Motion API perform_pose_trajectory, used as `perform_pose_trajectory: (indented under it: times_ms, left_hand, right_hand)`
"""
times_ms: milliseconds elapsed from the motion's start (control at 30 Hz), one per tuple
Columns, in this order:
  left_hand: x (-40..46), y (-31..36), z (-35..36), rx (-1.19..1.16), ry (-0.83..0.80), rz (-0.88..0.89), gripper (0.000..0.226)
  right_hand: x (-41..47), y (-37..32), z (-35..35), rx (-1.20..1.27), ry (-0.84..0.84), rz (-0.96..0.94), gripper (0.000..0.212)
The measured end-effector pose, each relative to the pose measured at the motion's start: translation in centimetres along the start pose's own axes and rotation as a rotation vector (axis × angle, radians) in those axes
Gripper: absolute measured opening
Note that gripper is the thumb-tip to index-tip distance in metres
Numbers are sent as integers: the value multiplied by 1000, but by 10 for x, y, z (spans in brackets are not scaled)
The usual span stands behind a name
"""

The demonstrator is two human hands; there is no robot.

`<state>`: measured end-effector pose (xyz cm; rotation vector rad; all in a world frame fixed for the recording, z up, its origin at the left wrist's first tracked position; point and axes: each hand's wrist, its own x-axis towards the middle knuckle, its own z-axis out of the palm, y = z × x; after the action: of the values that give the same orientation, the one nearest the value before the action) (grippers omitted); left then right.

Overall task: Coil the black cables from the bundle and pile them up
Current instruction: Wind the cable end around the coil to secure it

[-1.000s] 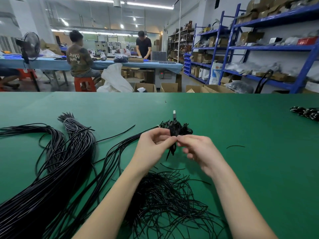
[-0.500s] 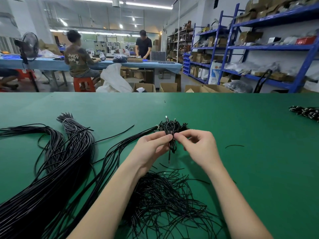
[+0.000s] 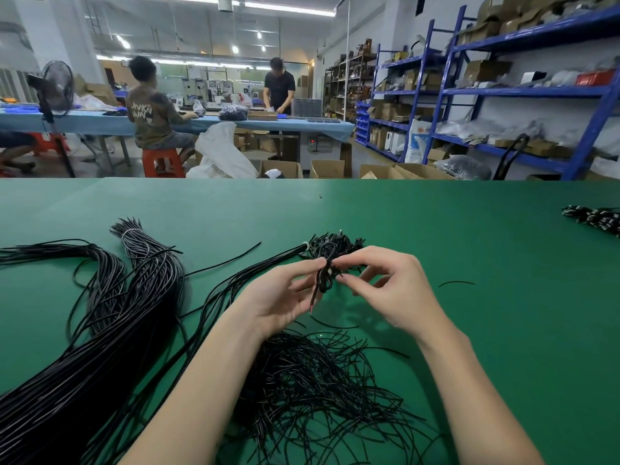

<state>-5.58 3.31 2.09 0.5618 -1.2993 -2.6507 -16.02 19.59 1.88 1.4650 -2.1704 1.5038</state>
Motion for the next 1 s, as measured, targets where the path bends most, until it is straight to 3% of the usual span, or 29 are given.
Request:
perform_pose_trajectory:
  times_ms: [100,167,233,333,367,433,533,633,733,800,833,933,1000]
  left_hand:
    - [0,-2,0,48,-25,-7,8]
    - [1,-3,3,83,-49,58,20]
    - [2,-6,5,112,-72,180,32]
    - [3,-9,7,193,-65,359,32]
    - [3,-9,6,205,-27,373,32]
    - [4,-8,2,168,34,321,36]
    - [4,-4,1,82,31,254,39]
    - [3,-2,1,96,-22,243,44]
    - [3,-3,-2,156,-105,280,28]
    - [0,-1,-4,246,-135,349,22]
    - [-1,1,-6,291,-133,389,24]
    - [-3,3,-9,395,-126,461,24]
    - [-2,3,-8,409,-128,454,23]
  right_hand:
    - [1,-4,-1,44,53,-26,11]
    - [1,-7,5,108,130,60,7]
    - [3,-9,13,369,185,331,7]
    - [4,-17,27,1045,164,820,10]
    - [5,-17,31,1088,170,872,10]
    - [6,-14,37,786,205,717,8]
    - [2,-9,36,155,325,228,12]
    - [-2,3,28,-100,321,-80,13]
    - [-4,5,25,-173,305,-186,5]
    - [-1,0,24,-91,254,-77,8]
    - [1,-3,22,29,184,66,11]
    - [5,-15,14,699,-125,620,9]
    - [5,-19,11,882,-168,761,10]
